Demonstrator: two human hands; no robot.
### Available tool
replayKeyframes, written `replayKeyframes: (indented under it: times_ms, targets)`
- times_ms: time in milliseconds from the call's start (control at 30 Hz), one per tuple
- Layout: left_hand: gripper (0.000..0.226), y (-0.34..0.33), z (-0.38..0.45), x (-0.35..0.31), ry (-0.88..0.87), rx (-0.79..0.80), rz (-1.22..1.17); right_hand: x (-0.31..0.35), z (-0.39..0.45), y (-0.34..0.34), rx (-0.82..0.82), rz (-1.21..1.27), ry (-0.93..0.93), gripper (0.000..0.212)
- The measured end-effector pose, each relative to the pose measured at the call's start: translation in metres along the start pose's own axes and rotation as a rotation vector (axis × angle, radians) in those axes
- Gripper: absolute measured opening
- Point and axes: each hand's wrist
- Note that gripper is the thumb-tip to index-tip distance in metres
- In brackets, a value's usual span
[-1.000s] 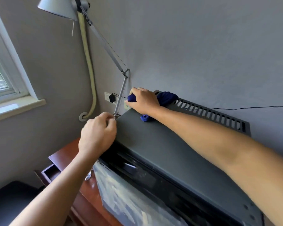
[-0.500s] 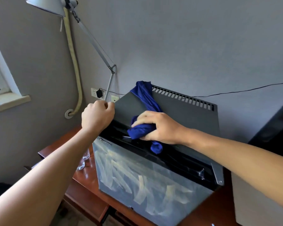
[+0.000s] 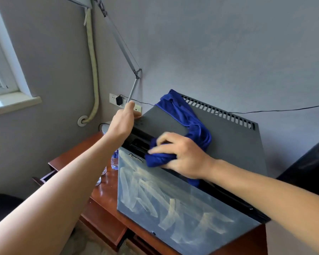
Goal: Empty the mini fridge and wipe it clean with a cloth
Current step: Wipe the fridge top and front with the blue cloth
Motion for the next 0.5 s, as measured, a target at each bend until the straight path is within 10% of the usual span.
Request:
replayKeyframes:
  times_ms: [267, 500]
  targets:
    - [0.067, -0.004, -0.005, -0.011, -0.021, 0.163, -0.074, 0.001, 0.076, -0.005, 0.063, 0.040, -0.036, 0.041]
    - [0.079, -0.027, -0.028, 0.005, -0.408, 0.341, 1.222, -0.002, -0.035, 0.036, 0.168, -0.013, -0.237, 0.047]
Point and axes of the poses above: each hand's wrist, its own z-axis towards the middle knuckle, its own y-axis out of the back of the hand, x = y × z, and after that the axes turned 15 degrees about x, right-handed
